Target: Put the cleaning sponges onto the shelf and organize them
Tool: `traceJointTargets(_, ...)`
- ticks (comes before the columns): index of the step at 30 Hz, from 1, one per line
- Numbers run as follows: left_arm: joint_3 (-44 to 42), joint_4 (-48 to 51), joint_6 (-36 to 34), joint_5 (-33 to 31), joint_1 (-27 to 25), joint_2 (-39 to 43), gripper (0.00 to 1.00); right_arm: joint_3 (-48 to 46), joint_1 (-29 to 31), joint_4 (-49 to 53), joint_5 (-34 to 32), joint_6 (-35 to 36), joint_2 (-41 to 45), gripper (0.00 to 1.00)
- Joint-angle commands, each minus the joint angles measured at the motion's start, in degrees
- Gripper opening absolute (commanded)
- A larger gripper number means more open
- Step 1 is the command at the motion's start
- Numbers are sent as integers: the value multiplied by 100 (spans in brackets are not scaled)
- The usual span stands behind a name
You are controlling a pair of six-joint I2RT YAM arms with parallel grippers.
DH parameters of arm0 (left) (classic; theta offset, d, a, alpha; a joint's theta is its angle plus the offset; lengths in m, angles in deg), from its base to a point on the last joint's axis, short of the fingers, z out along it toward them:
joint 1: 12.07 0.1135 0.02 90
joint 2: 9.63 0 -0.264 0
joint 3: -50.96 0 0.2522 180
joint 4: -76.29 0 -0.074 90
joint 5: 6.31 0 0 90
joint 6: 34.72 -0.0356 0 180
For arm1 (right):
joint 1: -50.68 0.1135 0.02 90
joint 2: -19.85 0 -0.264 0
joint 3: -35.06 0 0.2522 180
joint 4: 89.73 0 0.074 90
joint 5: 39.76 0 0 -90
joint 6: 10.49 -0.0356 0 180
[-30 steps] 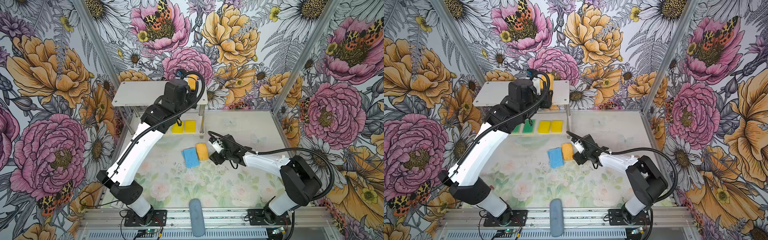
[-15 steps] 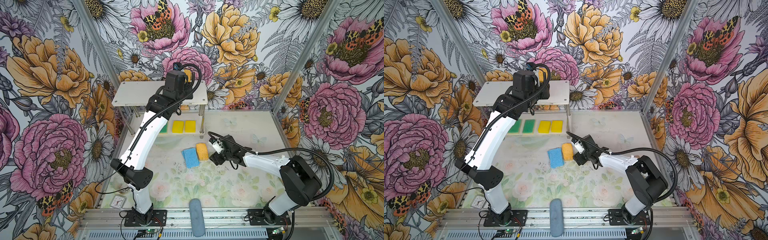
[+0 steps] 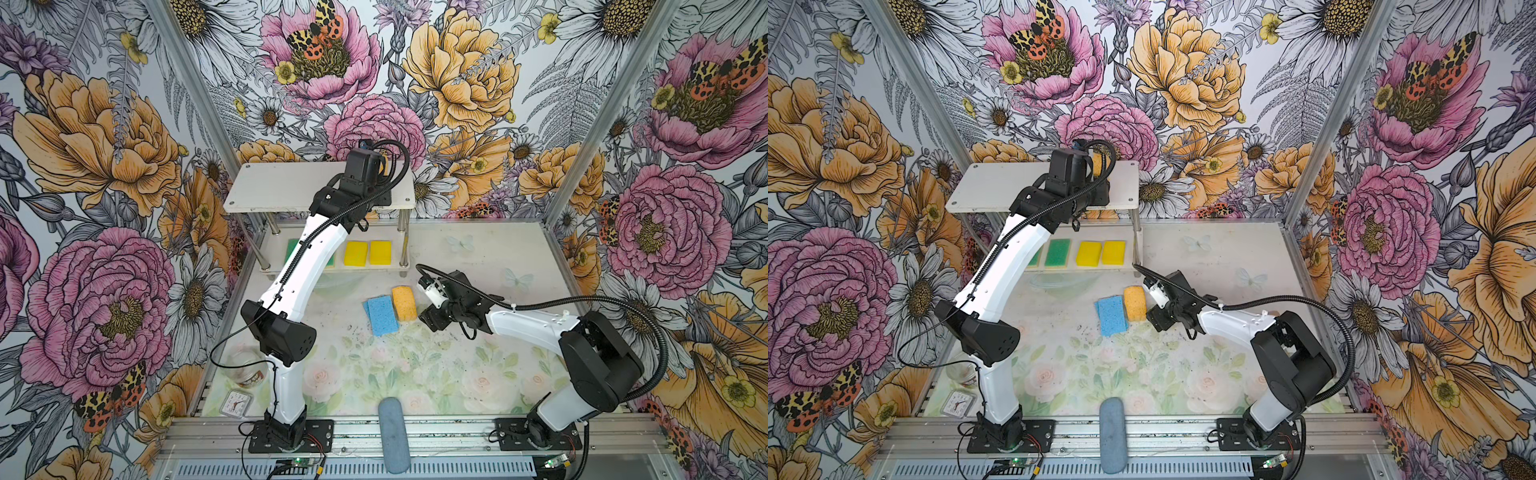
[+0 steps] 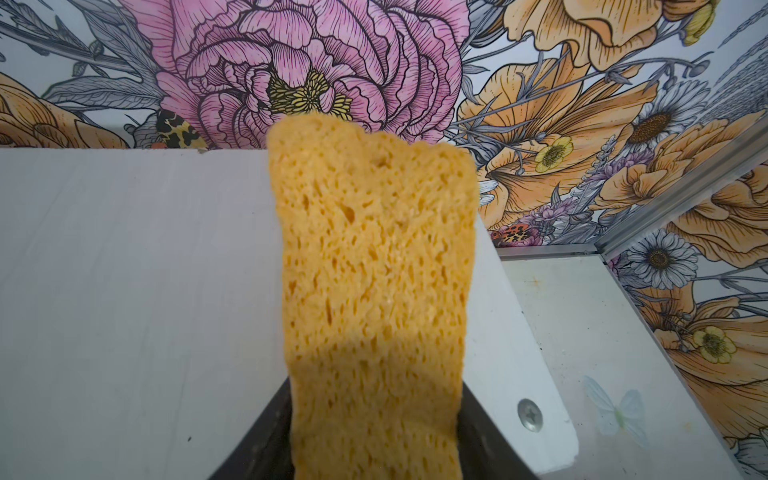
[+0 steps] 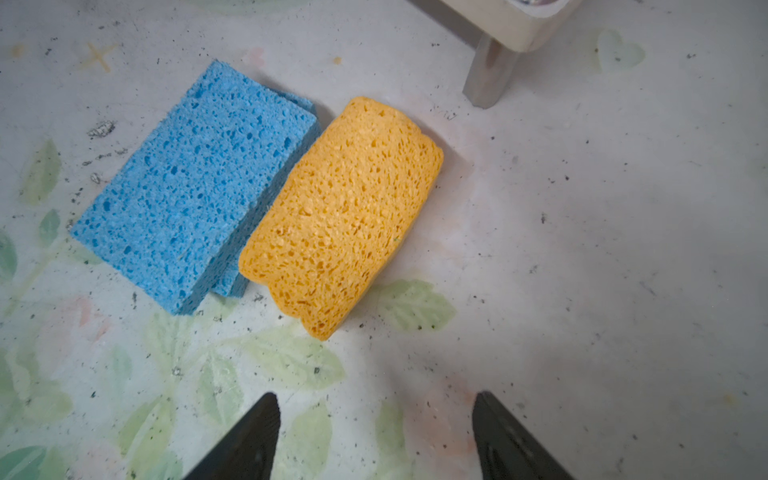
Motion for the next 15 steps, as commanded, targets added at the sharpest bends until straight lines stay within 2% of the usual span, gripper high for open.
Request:
traceJointTargets(1, 235, -51, 66, 163, 66, -44, 51, -23, -7, -129, -58, -66, 75, 76)
traceJointTargets(12, 279, -52, 138, 270, 78, -176, 53, -32, -7, -120, -76, -57, 82, 76)
traceJointTargets(15, 292, -56, 114, 528, 78, -204, 54, -32, -7, -120, -76, -60, 82, 76)
